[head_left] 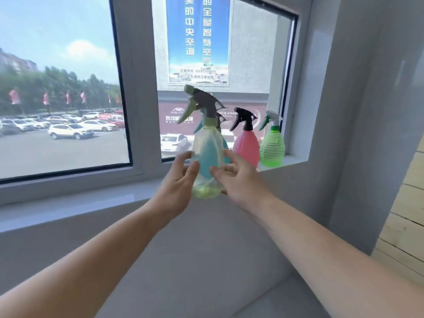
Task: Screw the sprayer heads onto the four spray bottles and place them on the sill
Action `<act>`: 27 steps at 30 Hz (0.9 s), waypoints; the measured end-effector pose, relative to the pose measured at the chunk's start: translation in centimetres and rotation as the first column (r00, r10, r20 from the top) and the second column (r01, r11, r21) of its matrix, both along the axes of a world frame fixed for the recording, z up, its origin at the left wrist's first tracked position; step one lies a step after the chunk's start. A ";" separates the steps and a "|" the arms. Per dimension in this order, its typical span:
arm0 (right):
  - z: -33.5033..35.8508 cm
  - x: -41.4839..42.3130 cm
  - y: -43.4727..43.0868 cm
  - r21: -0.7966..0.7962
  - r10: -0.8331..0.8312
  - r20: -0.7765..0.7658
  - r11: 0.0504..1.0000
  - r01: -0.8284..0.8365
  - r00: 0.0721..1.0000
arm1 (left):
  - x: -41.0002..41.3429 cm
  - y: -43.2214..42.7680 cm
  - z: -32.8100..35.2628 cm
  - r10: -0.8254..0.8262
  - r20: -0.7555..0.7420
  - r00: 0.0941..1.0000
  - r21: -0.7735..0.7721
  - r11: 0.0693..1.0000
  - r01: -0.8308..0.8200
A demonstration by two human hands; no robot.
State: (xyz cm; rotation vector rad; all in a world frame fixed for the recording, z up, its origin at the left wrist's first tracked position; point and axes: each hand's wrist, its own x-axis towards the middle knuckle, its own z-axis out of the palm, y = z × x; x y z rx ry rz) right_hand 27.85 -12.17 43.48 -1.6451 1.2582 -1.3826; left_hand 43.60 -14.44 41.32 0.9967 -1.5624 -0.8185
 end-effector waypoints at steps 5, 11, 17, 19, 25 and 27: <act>0.7 4.3 -4.7 -0.004 0.013 -0.079 1.000 -0.013 0.997 | 3.8 -2.9 1.3 0.146 0.110 0.983 0.020 0.989 -0.149; -0.5 7.1 -7.5 -0.003 -0.018 -0.084 1.000 0.018 0.996 | 5.8 -4.3 0.8 0.162 0.089 0.983 0.053 0.985 -0.167; -1.2 8.0 -8.4 0.010 -0.037 -0.084 0.999 0.037 0.996 | 6.8 -5.2 0.3 0.176 0.093 0.980 0.056 0.982 -0.181; -1.3 8.2 -8.4 0.007 -0.036 -0.081 0.999 0.037 0.996 | 7.0 -5.3 0.4 0.184 0.102 0.978 0.051 0.980 -0.190; -1.1 8.4 -8.9 0.028 -0.031 -0.083 0.999 0.033 0.996 | 7.5 -6.2 0.4 0.189 0.164 0.968 0.064 0.977 -0.201; -0.9 8.4 -8.8 0.025 -0.037 -0.097 0.999 0.040 0.995 | 7.6 -6.3 0.4 0.188 0.172 0.967 0.071 0.977 -0.203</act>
